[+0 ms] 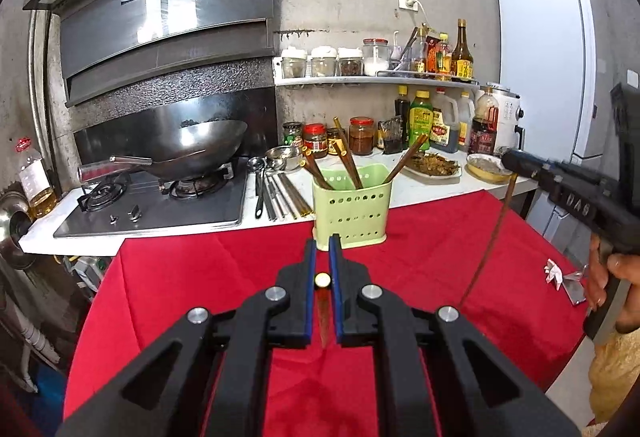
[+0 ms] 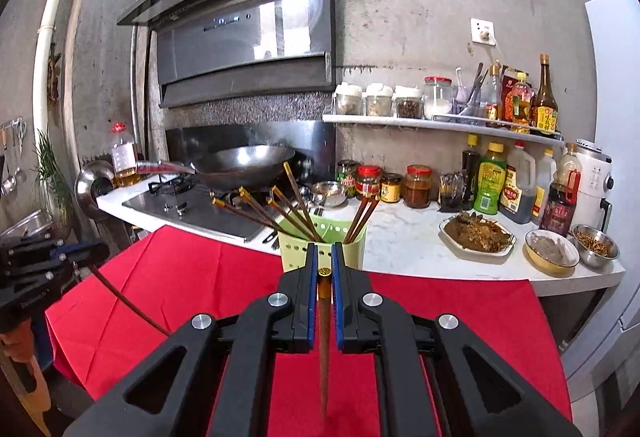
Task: Organize utensils
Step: 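Lift both chopsticks upright and carry them over the green holder, then lower both chopsticks into the holder and open both tools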
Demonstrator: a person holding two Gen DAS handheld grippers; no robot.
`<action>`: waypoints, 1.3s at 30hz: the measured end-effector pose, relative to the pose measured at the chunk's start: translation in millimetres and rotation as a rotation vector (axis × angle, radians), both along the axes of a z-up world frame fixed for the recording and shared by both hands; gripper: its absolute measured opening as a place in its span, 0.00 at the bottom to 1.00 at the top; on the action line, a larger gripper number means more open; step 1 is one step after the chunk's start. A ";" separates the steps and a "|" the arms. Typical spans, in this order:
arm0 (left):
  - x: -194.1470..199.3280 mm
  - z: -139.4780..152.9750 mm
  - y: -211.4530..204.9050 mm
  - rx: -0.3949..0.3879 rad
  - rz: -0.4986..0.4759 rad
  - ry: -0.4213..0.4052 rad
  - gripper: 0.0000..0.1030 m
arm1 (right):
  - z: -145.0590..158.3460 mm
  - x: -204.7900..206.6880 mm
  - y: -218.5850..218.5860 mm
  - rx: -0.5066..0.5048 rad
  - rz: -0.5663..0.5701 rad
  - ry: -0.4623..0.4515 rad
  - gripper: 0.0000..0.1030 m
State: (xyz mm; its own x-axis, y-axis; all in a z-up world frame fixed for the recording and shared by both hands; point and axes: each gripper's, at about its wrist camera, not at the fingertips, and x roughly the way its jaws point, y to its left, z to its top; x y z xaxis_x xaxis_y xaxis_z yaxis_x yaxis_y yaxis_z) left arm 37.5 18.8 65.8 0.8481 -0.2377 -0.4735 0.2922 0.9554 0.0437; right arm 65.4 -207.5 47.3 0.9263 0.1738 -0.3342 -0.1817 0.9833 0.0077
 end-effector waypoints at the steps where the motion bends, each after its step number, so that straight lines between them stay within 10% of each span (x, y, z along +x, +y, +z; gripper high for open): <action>1: 0.8 -2.2 -1.3 0.002 0.001 -0.002 0.06 | -2.3 -0.1 0.8 -0.015 -0.008 -0.002 0.07; 19: 27.6 -69.7 -5.7 0.005 0.015 0.136 0.06 | -72.1 13.8 12.6 -0.068 0.000 0.125 0.06; 39: 139.5 39.7 -63.9 -0.043 -0.024 -0.091 0.06 | 26.7 130.0 21.0 -0.035 0.034 -0.176 0.06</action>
